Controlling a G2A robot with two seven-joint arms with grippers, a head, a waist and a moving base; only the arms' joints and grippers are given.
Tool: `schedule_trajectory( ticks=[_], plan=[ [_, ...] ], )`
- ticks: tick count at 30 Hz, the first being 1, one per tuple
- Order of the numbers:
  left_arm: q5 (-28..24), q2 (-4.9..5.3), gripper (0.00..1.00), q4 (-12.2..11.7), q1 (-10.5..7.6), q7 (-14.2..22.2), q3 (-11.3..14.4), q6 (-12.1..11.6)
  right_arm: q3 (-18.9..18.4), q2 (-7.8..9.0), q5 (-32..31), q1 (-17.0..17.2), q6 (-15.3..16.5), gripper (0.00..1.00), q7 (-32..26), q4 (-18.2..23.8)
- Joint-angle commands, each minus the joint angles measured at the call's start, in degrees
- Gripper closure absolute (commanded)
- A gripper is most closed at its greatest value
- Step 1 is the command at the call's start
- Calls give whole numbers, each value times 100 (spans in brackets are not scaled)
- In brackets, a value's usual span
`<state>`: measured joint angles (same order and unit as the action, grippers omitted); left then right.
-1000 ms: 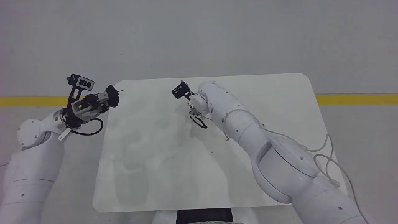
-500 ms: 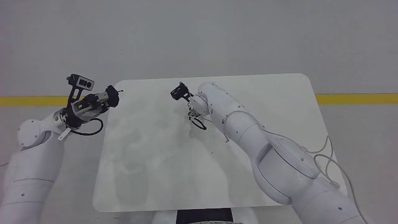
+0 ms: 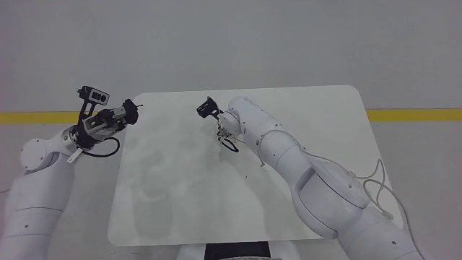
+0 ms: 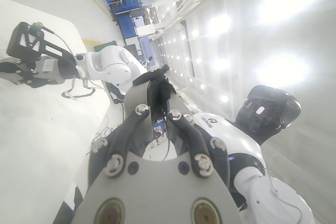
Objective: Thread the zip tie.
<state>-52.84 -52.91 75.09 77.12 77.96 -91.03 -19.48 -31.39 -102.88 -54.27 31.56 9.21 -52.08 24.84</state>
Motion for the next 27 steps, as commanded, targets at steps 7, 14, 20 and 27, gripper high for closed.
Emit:
schedule_trajectory(
  ticks=[7,14,20,27],
  plan=[
    [0,0,100,0,0,0,0,0,-20,-37,-49,19,10,95,-13,-34],
    [0,0,100,0,0,0,0,0,-50,-69,-68,25,28,89,-2,-82],
    [0,0,100,0,0,0,0,0,-60,-93,-122,32,48,91,28,-136],
    [0,0,100,0,0,0,0,0,11,-151,-342,29,-70,84,61,-159]
  ],
)
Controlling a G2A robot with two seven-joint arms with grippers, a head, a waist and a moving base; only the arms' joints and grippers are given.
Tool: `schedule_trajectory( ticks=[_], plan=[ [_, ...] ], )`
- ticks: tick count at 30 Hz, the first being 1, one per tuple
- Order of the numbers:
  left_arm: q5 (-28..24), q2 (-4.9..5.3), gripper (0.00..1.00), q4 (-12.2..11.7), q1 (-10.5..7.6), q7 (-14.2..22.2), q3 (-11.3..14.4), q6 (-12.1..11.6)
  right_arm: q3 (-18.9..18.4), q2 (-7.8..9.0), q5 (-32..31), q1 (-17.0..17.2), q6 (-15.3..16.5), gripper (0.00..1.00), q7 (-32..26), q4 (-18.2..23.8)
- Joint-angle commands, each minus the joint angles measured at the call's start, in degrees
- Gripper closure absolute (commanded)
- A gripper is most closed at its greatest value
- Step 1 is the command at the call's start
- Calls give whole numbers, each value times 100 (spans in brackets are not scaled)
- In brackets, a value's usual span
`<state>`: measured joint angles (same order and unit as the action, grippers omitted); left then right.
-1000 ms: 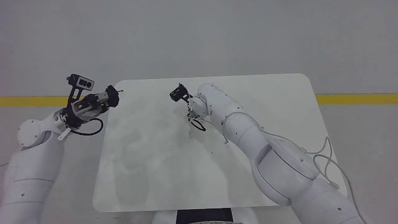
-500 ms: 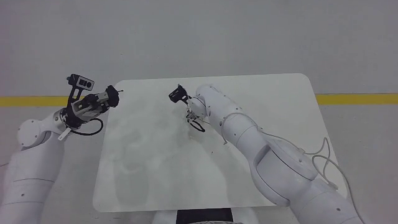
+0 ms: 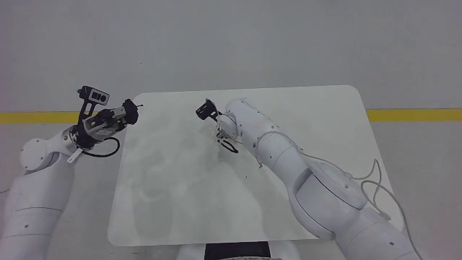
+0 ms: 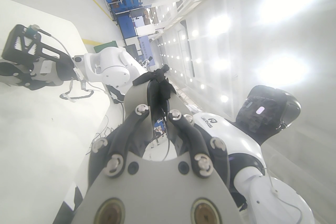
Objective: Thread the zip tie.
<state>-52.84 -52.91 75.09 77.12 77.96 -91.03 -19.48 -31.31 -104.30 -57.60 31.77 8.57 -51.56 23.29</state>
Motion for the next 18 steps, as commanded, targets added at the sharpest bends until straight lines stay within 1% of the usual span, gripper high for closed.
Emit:
schedule_trajectory(
  ticks=[1,7,9,11,13,16,18],
  plan=[
    [0,0,100,0,0,0,0,0,16,-19,-34,16,2,84,7,-15],
    [0,0,100,0,0,0,0,0,63,-86,-132,87,-30,84,95,-135],
    [0,0,100,0,0,0,0,0,68,-106,-155,96,-54,87,127,-179],
    [0,0,100,0,0,0,0,0,75,-129,-179,103,-77,88,151,-228],
    [0,0,100,0,0,0,0,0,82,-151,-201,106,-85,94,149,-277],
    [0,0,100,0,0,0,0,0,83,-179,-215,108,-84,100,161,-333],
    [0,0,100,0,0,0,0,0,81,-199,-226,97,-86,100,163,-373]
  ],
)
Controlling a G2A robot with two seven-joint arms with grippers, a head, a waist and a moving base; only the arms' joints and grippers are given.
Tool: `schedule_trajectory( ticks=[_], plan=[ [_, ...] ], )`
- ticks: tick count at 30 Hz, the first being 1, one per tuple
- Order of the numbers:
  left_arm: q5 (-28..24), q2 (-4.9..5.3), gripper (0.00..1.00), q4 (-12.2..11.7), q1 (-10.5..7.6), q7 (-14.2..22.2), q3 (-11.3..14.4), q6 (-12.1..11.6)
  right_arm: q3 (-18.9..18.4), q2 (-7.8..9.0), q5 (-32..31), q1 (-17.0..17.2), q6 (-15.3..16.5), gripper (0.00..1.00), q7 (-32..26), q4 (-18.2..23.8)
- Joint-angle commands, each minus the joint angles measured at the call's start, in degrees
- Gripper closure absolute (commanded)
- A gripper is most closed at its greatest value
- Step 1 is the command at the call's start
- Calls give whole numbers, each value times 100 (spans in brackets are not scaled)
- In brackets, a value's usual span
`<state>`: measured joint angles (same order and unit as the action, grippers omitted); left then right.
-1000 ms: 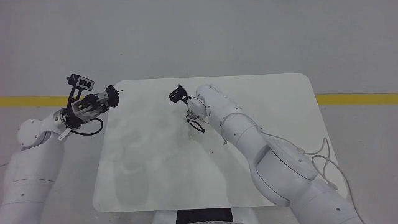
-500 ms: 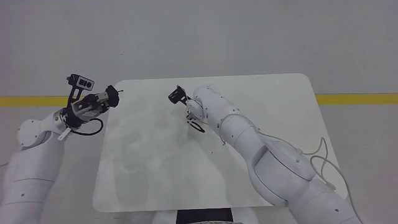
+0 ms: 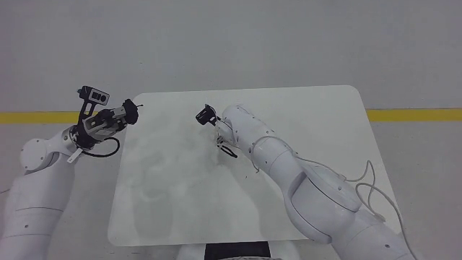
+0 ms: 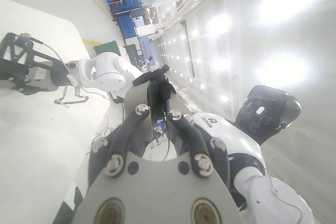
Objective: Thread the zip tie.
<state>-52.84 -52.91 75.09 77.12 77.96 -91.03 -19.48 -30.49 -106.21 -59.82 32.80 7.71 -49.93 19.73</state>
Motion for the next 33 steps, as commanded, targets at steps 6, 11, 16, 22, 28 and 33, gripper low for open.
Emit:
schedule_trajectory(
  ticks=[6,11,16,22,28,33],
  plan=[
    [0,0,100,0,0,0,0,0,-48,-37,-26,-131,-50,100,-16,-76],
    [0,0,100,0,0,0,0,0,-114,-24,-30,-246,-69,100,-74,-40],
    [0,0,100,0,0,0,0,0,-197,9,1,-280,-7,100,-125,12],
    [0,0,100,0,0,0,0,0,-327,65,108,-253,111,100,-76,58],
    [0,0,100,0,0,0,0,0,-350,86,72,-170,183,100,-65,87],
    [0,0,100,0,0,0,0,0,-351,72,42,-119,214,100,-67,82]
  ],
)
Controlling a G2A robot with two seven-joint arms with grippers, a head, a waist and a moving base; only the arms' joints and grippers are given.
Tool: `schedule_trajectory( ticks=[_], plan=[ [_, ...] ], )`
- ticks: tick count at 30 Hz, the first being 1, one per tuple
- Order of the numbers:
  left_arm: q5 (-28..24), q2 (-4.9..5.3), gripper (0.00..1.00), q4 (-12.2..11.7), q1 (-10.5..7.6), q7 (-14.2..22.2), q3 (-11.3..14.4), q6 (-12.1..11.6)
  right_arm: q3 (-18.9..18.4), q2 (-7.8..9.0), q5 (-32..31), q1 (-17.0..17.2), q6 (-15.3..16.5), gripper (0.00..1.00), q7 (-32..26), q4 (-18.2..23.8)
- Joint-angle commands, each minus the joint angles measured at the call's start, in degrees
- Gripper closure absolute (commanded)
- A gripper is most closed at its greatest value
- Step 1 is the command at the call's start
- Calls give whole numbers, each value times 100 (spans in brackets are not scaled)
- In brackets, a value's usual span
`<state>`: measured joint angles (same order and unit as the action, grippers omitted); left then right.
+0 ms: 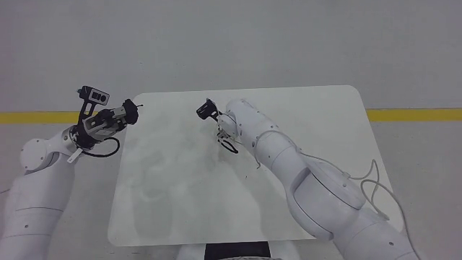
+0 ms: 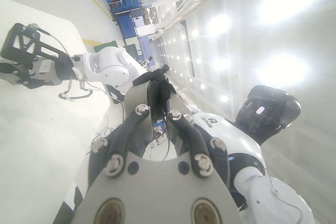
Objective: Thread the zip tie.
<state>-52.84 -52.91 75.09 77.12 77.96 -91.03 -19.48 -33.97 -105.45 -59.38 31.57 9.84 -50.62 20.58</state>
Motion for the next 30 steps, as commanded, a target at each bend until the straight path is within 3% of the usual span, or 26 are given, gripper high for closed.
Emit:
schedule_trajectory(
  ticks=[1,23,30],
  plan=[
    [0,0,100,0,0,0,0,0,-4,-6,-6,5,5,100,1,-9],
    [0,0,100,0,0,0,0,0,-86,-54,-48,-10,72,100,69,-175],
    [0,0,100,0,0,0,0,0,-107,-70,-63,-15,82,96,81,-207]
  ],
)
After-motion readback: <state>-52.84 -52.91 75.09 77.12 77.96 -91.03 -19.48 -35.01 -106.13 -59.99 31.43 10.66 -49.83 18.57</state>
